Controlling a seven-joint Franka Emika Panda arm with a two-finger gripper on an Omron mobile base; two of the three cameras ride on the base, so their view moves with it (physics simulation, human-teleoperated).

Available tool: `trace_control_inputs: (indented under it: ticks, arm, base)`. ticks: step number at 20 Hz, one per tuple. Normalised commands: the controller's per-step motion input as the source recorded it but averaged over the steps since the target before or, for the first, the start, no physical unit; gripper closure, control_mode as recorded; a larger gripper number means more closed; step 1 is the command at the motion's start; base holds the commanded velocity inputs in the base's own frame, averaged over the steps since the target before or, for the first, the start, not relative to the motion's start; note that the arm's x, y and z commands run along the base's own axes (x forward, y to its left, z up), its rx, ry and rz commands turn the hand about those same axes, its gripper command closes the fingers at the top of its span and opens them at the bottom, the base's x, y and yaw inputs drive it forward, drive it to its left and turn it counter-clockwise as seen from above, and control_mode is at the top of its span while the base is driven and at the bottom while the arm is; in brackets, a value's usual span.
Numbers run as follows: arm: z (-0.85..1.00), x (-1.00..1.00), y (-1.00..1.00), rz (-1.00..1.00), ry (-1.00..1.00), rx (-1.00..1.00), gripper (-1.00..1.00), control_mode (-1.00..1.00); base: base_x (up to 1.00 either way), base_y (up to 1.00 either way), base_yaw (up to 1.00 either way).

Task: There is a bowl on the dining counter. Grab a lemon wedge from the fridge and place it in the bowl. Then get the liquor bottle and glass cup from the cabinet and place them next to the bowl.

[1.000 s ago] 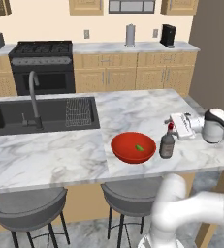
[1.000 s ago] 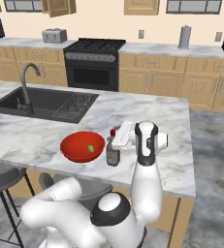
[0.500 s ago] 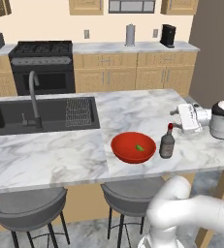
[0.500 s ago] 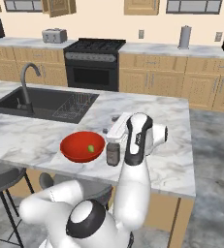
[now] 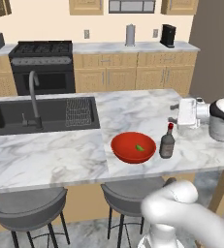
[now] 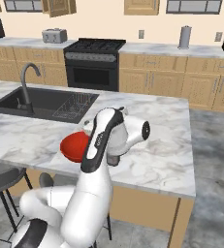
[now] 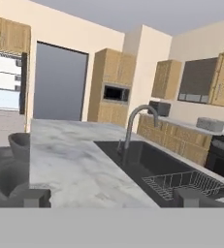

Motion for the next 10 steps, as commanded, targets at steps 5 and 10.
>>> trace_control_inputs:
  ticks: [5,10]
  arm:
    - [0.61,-0.56,0.50,-0.33,0.16,0.00,-1.00,-1.00]
    - [0.61,-0.52,0.43,-0.39,0.27,0.00,-1.00,-1.00]
  base:
    - [0.00,0.00,0.00]
    - [0.00,0.00,0.00]
